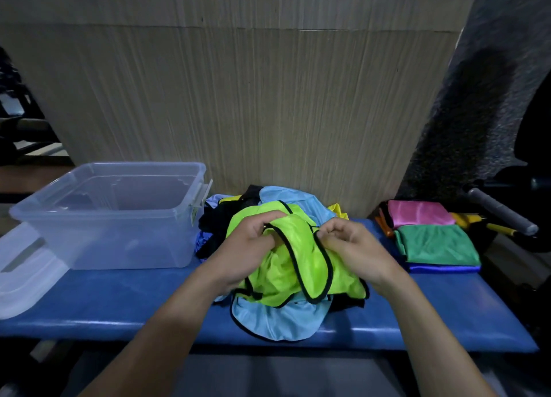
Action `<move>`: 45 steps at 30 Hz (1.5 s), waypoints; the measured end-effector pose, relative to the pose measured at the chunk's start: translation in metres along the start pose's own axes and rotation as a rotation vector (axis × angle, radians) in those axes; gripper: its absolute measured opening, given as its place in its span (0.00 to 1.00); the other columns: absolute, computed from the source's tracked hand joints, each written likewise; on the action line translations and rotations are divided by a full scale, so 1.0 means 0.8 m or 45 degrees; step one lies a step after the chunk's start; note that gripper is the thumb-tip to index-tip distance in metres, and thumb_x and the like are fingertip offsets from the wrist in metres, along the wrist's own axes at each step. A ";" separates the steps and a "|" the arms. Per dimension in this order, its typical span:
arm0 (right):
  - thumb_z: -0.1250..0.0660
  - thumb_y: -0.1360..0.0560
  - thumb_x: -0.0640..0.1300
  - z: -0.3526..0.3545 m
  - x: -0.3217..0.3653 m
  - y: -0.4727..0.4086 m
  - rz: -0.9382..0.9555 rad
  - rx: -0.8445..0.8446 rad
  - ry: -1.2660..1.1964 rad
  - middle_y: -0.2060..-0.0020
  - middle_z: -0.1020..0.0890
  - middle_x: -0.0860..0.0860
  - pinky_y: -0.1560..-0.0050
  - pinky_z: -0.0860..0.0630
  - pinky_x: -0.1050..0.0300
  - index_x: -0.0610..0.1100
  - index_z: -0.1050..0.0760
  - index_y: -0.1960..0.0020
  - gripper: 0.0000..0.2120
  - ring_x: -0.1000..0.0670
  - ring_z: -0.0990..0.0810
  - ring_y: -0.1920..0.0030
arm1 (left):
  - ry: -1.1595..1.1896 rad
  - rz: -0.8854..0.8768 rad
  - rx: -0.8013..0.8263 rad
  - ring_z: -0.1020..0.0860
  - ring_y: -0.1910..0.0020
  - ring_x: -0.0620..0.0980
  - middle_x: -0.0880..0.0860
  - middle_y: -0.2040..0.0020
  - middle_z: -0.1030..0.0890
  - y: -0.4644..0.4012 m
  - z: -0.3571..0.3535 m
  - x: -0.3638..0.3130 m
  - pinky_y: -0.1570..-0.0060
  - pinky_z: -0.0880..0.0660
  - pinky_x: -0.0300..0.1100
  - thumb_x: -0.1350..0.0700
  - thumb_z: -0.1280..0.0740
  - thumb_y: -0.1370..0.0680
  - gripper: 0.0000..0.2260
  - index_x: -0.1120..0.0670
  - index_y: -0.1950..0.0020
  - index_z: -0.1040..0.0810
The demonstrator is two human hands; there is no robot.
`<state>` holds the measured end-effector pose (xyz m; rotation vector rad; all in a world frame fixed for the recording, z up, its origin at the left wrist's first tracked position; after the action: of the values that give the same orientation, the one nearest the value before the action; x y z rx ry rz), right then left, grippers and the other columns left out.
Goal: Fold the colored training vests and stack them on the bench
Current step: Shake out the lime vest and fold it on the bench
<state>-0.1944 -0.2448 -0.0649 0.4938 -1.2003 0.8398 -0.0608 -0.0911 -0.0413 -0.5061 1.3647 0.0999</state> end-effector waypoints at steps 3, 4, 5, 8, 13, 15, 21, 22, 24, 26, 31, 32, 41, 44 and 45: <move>0.32 0.20 0.41 0.008 -0.005 0.003 -0.007 -0.130 -0.007 0.66 0.23 0.52 0.65 0.34 0.64 0.44 0.22 0.56 0.06 0.54 0.29 0.64 | -0.642 0.040 0.305 0.19 0.43 0.47 0.48 0.45 0.16 0.000 0.005 0.023 0.38 0.24 0.48 0.58 0.30 0.20 0.08 0.50 0.42 0.18; 0.32 0.20 0.41 0.015 -0.007 0.003 -0.011 -0.213 -0.040 0.66 0.24 0.52 0.66 0.34 0.63 0.44 0.22 0.57 0.07 0.53 0.30 0.64 | -0.760 0.208 0.521 0.20 0.41 0.47 0.47 0.40 0.18 0.005 0.005 0.035 0.37 0.24 0.47 0.53 0.27 0.21 0.14 0.49 0.36 0.20; 0.32 0.20 0.42 0.023 -0.010 0.003 -0.009 -0.286 -0.058 0.66 0.23 0.52 0.64 0.33 0.61 0.44 0.22 0.57 0.07 0.53 0.30 0.64 | -0.824 0.413 0.718 0.21 0.40 0.47 0.47 0.37 0.20 0.013 0.006 0.045 0.37 0.24 0.46 0.50 0.25 0.23 0.21 0.47 0.31 0.24; 0.30 0.21 0.44 0.036 -0.009 0.007 0.026 -0.323 -0.048 0.62 0.19 0.49 0.56 0.32 0.54 0.45 0.20 0.55 0.06 0.51 0.27 0.60 | -0.761 0.584 0.805 0.19 0.52 0.40 0.46 0.44 0.17 0.020 0.007 0.056 0.49 0.22 0.42 0.49 0.23 0.26 0.19 0.47 0.37 0.20; 0.27 0.23 0.43 0.035 0.002 0.016 0.119 -0.294 -0.003 0.57 0.13 0.53 0.50 0.27 0.69 0.43 0.16 0.55 0.05 0.60 0.18 0.54 | -1.253 0.243 0.090 0.26 0.50 0.44 0.43 0.49 0.26 -0.012 0.012 0.076 0.55 0.26 0.45 0.38 0.23 0.32 0.21 0.45 0.48 0.28; 0.26 0.23 0.44 0.038 0.004 0.017 0.130 -0.308 -0.012 0.58 0.13 0.54 0.49 0.28 0.73 0.42 0.17 0.56 0.06 0.62 0.18 0.53 | -1.535 0.282 0.093 0.31 0.45 0.48 0.44 0.45 0.31 -0.015 0.006 0.084 0.56 0.31 0.46 0.37 0.25 0.32 0.26 0.45 0.42 0.32; 0.32 0.19 0.43 0.045 0.002 0.022 0.123 -0.307 -0.002 0.67 0.24 0.50 0.65 0.34 0.59 0.38 0.25 0.56 0.10 0.54 0.31 0.67 | -1.283 0.092 -0.365 0.24 0.59 0.47 0.44 0.61 0.25 -0.030 0.036 0.071 0.60 0.28 0.44 0.50 0.36 0.18 0.09 0.47 0.57 0.26; 0.33 0.19 0.42 0.043 0.000 0.022 0.117 -0.275 0.025 0.67 0.25 0.50 0.65 0.36 0.59 0.38 0.25 0.56 0.10 0.55 0.32 0.67 | -1.038 0.116 -0.400 0.26 0.64 0.46 0.45 0.65 0.25 -0.031 0.043 0.066 0.61 0.30 0.43 0.50 0.36 0.17 0.12 0.48 0.61 0.28; 0.33 0.19 0.41 0.037 0.001 0.024 0.125 -0.185 0.079 0.68 0.24 0.53 0.64 0.35 0.58 0.38 0.24 0.55 0.08 0.55 0.31 0.67 | -0.443 0.175 -0.429 0.24 0.60 0.47 0.49 0.60 0.20 -0.027 0.051 0.045 0.54 0.28 0.45 0.53 0.37 0.16 0.11 0.48 0.58 0.24; 0.33 0.19 0.40 0.029 0.009 0.029 0.169 -0.102 0.108 0.66 0.21 0.55 0.59 0.30 0.62 0.37 0.23 0.53 0.06 0.56 0.26 0.63 | 0.064 0.215 -0.392 0.21 0.53 0.51 0.53 0.54 0.17 -0.019 0.048 0.017 0.47 0.24 0.52 0.58 0.40 0.15 0.09 0.54 0.49 0.20; 0.33 0.19 0.38 0.014 0.050 0.047 0.304 -0.015 0.123 0.61 0.21 0.52 0.55 0.30 0.71 0.35 0.24 0.52 0.05 0.62 0.24 0.60 | 0.428 0.181 -0.143 0.20 0.58 0.51 0.58 0.56 0.20 -0.006 0.044 -0.062 0.57 0.20 0.42 0.64 0.40 0.18 0.09 0.63 0.44 0.22; 0.34 0.19 0.38 0.013 0.065 0.052 0.342 -0.019 0.118 0.63 0.23 0.52 0.59 0.31 0.70 0.36 0.25 0.52 0.06 0.61 0.26 0.64 | 0.412 0.168 -0.101 0.22 0.59 0.50 0.58 0.57 0.22 -0.005 0.044 -0.082 0.59 0.21 0.40 0.62 0.38 0.20 0.08 0.64 0.44 0.23; 0.36 0.17 0.40 0.029 0.258 0.106 0.726 0.068 0.269 0.63 0.19 0.61 0.57 0.30 0.69 0.41 0.21 0.45 0.06 0.63 0.24 0.61 | -0.124 -0.313 -0.089 0.28 0.69 0.42 0.49 0.65 0.24 0.014 0.032 -0.279 0.68 0.30 0.36 0.58 0.33 0.19 0.04 0.54 0.54 0.24; 0.32 0.19 0.45 0.034 0.304 0.125 0.787 0.123 0.534 0.55 0.13 0.56 0.49 0.23 0.63 0.44 0.16 0.46 0.07 0.57 0.16 0.53 | -0.331 -0.429 -0.226 0.30 0.68 0.42 0.51 0.63 0.25 0.013 0.039 -0.319 0.67 0.33 0.38 0.62 0.37 0.17 0.06 0.53 0.52 0.26; 0.30 0.20 0.48 0.036 0.313 0.128 0.806 0.087 0.644 0.56 0.13 0.55 0.50 0.22 0.60 0.46 0.15 0.48 0.07 0.56 0.16 0.53 | -0.386 -0.429 -0.249 0.31 0.69 0.43 0.54 0.63 0.26 0.013 0.042 -0.325 0.69 0.34 0.38 0.63 0.37 0.17 0.05 0.53 0.50 0.26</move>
<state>-0.2609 -0.1276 0.1717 -0.0717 -0.8526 1.4484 -0.0910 -0.0112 0.2071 -0.8434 0.9637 0.0320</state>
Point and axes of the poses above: each hand's wrist, its own y-axis away from the middle knuckle, its own z-axis out of the back of the hand, x = y × z, the point moved 3 cm from there along -y, towards the middle knuckle
